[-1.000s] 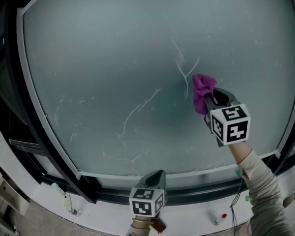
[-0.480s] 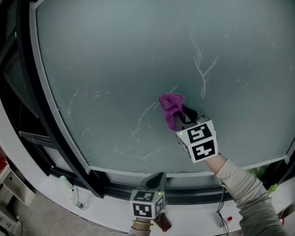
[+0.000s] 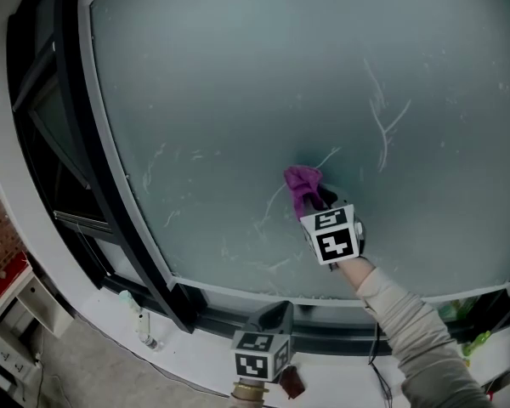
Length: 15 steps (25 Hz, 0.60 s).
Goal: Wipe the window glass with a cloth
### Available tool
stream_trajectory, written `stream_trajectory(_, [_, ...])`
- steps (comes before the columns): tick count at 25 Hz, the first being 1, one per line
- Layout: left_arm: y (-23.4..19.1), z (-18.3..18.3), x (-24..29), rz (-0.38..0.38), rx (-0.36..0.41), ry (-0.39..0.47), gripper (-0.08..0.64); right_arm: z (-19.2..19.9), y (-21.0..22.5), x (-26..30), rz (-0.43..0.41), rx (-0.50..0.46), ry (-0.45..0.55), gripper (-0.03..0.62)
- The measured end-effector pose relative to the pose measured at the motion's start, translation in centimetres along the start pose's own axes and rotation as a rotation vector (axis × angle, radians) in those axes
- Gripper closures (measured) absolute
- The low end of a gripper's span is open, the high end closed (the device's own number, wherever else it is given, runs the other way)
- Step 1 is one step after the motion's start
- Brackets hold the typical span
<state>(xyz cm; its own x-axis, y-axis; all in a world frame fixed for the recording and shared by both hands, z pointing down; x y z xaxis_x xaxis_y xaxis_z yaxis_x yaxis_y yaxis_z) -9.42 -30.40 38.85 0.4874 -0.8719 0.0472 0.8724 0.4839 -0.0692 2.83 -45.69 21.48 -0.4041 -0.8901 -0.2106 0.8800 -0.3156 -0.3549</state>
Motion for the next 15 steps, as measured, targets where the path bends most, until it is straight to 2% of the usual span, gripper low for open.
stream_trajectory(4, [-0.5, 0.1, -0.6, -0.018, -0.004, -0.004, 0.555, 0.7, 0.6, 1.0, 0.037, -0.002, -0.032, 0.534])
stream_trajectory(8, [-0.7, 0.1, -0.6, -0.026, -0.001, -0.007, 0.555, 0.8, 0.9, 1.0, 0.037, -0.022, -0.031, 0.534])
stream_trajectory(15, [0.0, -0.1, -0.2, 0.000, 0.011, -0.011, 0.555, 1.4, 2.6, -0.6, 0.069, -0.024, -0.042, 0.534])
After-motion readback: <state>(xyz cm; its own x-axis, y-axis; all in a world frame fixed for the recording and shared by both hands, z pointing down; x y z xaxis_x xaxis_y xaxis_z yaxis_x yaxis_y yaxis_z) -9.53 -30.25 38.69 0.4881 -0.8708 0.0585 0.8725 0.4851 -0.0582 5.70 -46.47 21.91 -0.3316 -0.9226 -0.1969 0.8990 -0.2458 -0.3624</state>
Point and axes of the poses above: the fingertips, and each gripper's own axes: x forward along the fingers, y to its right, z out of its underside, the point moved 8 cm from there along -x, backward along the fingers, and after that the axes turned 8 degrees about y, right-handed, at the moved point
